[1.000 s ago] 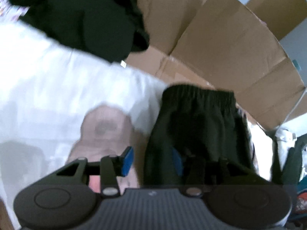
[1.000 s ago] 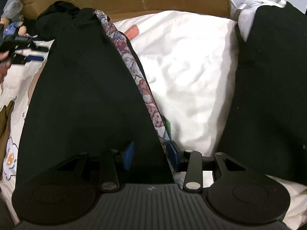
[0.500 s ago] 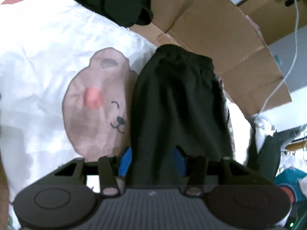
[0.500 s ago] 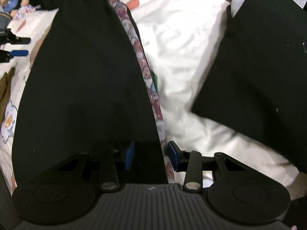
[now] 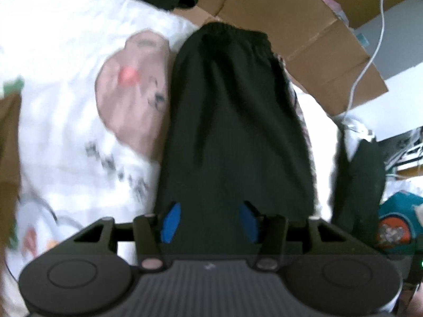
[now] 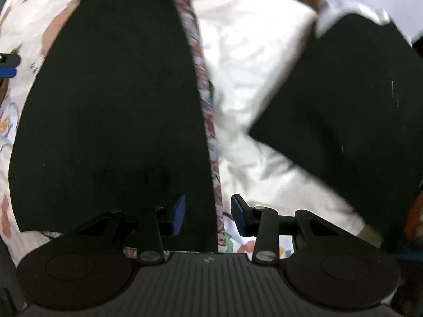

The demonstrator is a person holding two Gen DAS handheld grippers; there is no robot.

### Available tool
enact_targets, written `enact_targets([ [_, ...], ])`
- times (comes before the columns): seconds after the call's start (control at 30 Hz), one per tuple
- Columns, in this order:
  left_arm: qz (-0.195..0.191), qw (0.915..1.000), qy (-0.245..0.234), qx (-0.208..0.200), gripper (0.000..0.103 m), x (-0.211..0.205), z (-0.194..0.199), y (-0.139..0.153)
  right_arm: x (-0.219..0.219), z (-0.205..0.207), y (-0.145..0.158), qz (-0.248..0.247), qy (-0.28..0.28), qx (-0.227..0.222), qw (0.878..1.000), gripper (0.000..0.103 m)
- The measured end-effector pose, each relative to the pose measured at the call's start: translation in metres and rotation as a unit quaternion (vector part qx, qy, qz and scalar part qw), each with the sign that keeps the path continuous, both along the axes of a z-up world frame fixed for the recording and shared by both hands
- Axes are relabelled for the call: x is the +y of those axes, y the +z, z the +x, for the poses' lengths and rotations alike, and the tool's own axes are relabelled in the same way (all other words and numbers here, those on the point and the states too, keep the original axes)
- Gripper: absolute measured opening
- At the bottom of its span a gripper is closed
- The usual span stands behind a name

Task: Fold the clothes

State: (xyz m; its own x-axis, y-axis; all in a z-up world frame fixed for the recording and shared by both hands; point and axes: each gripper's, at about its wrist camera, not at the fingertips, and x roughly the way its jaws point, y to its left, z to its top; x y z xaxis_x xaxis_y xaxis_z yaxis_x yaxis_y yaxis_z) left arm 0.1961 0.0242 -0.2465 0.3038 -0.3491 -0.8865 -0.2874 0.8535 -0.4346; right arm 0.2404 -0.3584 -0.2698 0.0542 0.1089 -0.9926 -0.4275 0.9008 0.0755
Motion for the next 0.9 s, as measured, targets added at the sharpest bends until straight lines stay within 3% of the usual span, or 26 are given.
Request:
enact_targets([
  [0.1,0.010,0.9999,0.001,0.002,0.055,-0.010,-0.022,-0.001,0.002,-0.005,0.006,0.004,-0.008,-0.016,1.000,0.043],
  [0.23,0.003,1.0000,-0.004,0.003,0.055,-0.011,-0.037,-0.006,0.001,-0.016,0.002,-0.031,0.004,-0.033,0.999,0.043],
  [0.53,0.035,0.9981,-0.012,0.049,0.056,-0.005,-0.073,-0.023,-0.018,-0.023,-0.021,-0.003,-0.050,-0.018,0.999,0.043],
  [0.63,0.041,0.9964,-0.030,0.068,0.056,-0.011,-0.078,-0.028,-0.015,-0.024,-0.026,-0.004,-0.045,-0.016,0.999,0.043],
  [0.8,0.040,0.9937,-0.048,0.093,0.056,-0.018,-0.083,-0.035,-0.011,-0.028,-0.029,-0.020,-0.035,-0.011,0.999,0.019],
  [0.9,0.045,0.9918,-0.062,0.102,0.056,-0.024,-0.085,-0.038,-0.017,-0.029,-0.030,-0.028,-0.038,-0.010,0.999,0.017],
])
